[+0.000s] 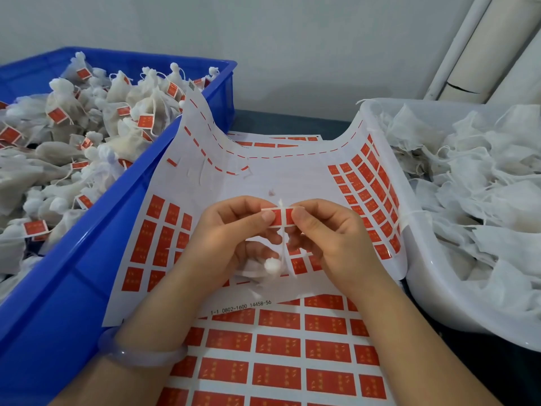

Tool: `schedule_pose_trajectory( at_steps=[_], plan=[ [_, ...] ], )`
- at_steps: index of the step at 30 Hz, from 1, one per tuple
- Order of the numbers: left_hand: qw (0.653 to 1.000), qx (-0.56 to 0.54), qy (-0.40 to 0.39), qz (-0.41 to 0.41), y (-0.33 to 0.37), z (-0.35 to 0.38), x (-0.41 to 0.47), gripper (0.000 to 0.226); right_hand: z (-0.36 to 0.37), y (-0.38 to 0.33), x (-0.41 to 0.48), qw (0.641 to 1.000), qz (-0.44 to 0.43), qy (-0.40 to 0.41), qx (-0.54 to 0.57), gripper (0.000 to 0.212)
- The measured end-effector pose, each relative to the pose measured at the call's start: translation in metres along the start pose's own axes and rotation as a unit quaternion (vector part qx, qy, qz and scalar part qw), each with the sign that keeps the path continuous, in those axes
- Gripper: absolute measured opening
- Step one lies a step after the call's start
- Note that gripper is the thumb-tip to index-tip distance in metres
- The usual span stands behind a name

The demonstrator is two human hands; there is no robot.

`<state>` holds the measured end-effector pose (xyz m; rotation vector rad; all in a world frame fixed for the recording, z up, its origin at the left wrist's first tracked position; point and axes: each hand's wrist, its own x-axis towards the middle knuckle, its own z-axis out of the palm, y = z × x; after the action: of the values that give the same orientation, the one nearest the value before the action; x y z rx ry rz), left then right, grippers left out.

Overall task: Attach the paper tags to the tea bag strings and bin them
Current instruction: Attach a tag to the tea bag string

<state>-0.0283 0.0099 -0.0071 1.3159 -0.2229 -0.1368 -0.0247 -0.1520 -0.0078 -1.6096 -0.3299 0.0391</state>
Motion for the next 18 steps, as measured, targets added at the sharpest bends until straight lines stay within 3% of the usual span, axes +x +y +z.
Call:
schedule_pose_trajectory(
  at_steps=[8,18],
  plan=[
    [0.999,0.039,-0.003,-0.019,-0.0015,0.0014,0.0002,0.022,-0.0002,0.0011,-0.0007,0.999,-0.006,-0.01,0.034,0.018],
    [0.997,0.069,-0.017,-0.003,-0.0012,-0.0002,-0.0004,0.017,-0.002,0.0008,0.0008,0.999,0.011,-0.022,0.047,0.031]
  ],
)
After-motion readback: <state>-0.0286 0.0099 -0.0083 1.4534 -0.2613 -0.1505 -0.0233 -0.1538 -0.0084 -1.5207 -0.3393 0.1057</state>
